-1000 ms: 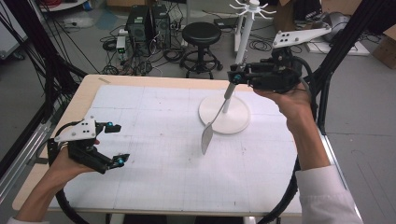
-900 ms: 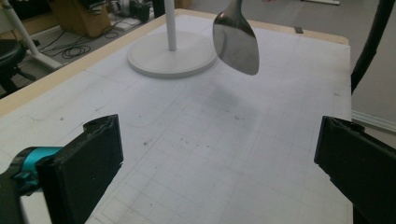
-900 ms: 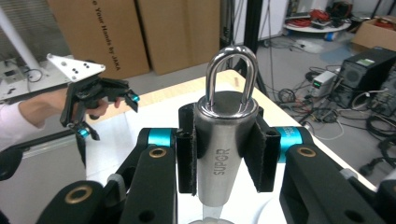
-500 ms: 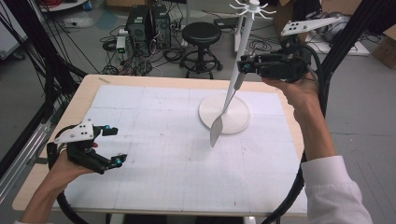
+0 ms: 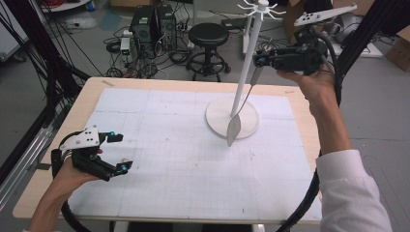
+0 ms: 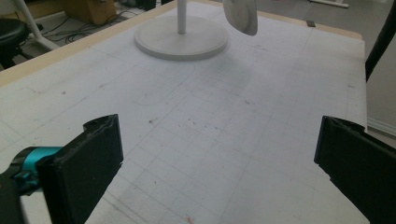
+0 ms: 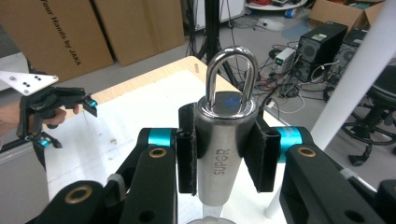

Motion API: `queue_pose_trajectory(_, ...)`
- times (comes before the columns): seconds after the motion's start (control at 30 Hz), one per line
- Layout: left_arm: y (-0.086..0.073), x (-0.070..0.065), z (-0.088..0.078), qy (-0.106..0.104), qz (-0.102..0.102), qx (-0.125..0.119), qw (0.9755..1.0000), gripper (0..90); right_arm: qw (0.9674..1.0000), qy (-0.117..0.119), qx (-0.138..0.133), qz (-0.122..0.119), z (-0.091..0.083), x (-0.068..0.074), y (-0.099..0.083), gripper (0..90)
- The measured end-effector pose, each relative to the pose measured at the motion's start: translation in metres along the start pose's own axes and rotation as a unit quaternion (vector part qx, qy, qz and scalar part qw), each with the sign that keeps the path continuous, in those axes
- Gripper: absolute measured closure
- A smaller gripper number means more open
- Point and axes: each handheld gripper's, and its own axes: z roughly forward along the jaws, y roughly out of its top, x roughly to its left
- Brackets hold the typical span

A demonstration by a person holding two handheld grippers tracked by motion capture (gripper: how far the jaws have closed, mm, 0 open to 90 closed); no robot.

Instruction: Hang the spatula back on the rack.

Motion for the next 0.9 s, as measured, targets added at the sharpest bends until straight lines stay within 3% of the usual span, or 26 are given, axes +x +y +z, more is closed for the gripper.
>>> queue_pose_trajectory(0.43,-0.001,0.001,0.002,0.008,0.004,-0.001,1.0,1.7,0.9995,-0.025,0.01,0.016,-0.001,-0.023,0.005,68.9)
queue_pose_trajectory(0.9,-0.002,0.004,0.001,0.013,-0.005,-0.004,0.9999,1.7,0.9983,-0.049,0.014,0.027,0.002,-0.045,0.012,68.9)
